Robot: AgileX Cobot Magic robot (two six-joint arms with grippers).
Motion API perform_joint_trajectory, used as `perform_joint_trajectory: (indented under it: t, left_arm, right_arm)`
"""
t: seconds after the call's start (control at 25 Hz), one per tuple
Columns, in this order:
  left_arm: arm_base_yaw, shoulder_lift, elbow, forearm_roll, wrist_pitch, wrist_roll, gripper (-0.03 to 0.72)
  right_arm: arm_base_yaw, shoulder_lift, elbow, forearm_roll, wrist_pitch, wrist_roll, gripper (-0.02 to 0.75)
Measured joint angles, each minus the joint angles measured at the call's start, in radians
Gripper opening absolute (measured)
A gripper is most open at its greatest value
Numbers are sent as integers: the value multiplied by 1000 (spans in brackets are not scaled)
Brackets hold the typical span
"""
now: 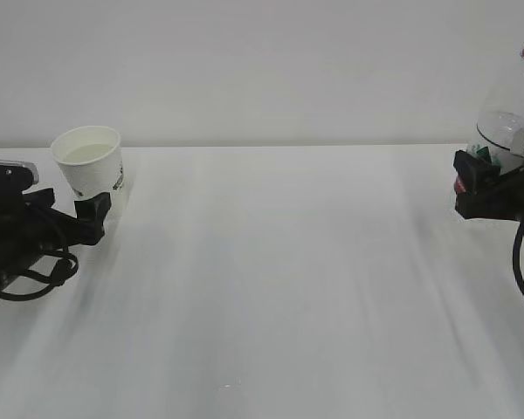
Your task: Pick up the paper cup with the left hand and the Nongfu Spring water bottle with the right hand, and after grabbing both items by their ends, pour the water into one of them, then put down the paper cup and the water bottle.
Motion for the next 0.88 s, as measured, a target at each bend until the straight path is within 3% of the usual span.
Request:
perform_joint_trajectory:
  t: [0.36, 0.56, 0.88]
  left_arm:
    - [-2, -120, 178, 42, 0, 0, 671]
    - [-44, -202, 260, 56, 0, 0, 659]
    - [-71, -248, 281, 60, -1, 0, 638]
  right_arm:
    - [0, 0, 0, 19, 0, 0, 495]
    - [0, 15, -17, 28, 0, 0, 495]
    - [0, 99, -91, 32, 0, 0, 495]
